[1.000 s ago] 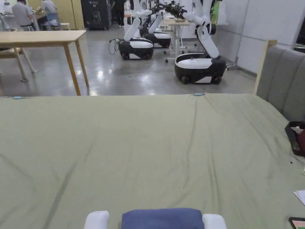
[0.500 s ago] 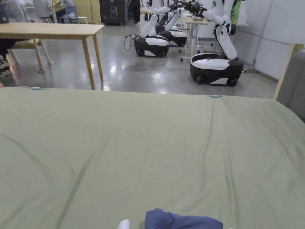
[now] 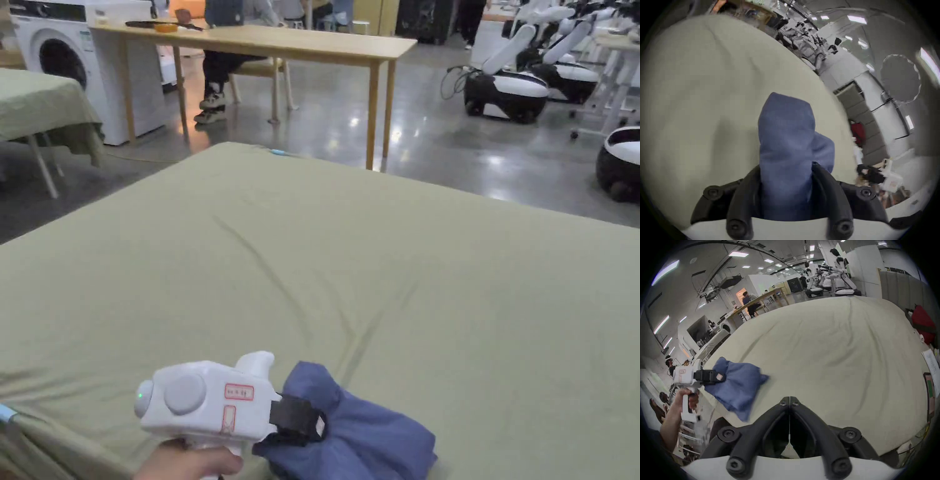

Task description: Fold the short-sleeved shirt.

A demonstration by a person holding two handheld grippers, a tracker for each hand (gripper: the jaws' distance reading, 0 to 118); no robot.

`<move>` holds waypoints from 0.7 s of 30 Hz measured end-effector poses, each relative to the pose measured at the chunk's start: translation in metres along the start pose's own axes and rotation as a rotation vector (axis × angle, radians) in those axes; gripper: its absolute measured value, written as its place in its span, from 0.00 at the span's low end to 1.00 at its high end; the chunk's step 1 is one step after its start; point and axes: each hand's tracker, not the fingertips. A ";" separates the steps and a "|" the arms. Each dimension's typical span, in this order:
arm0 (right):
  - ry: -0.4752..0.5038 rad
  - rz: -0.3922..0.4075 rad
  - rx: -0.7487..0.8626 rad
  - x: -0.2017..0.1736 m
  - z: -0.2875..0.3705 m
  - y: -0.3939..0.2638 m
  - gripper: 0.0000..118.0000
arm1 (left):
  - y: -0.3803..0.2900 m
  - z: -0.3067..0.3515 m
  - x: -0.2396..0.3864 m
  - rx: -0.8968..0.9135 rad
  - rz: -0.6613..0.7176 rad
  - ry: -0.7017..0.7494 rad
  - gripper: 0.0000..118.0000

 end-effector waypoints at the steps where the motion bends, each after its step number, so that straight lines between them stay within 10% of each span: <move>1: 0.012 0.014 -0.004 -0.011 -0.006 0.001 0.01 | 0.012 0.019 -0.023 -0.007 0.024 0.029 0.25; 13: 0.067 0.114 -0.088 -0.072 -0.047 0.004 0.01 | 0.100 0.093 -0.177 -0.021 0.034 0.194 0.25; 15: 0.061 0.118 -0.088 -0.072 -0.048 0.006 0.01 | 0.097 0.091 -0.174 -0.022 0.000 0.279 0.47; 17: 0.054 0.119 -0.089 -0.070 -0.045 0.010 0.01 | 0.095 0.103 -0.176 -0.043 -0.058 0.378 1.00; 21: 0.050 0.111 -0.073 -0.059 -0.040 0.011 0.01 | 0.081 0.138 -0.178 0.109 0.055 0.456 0.97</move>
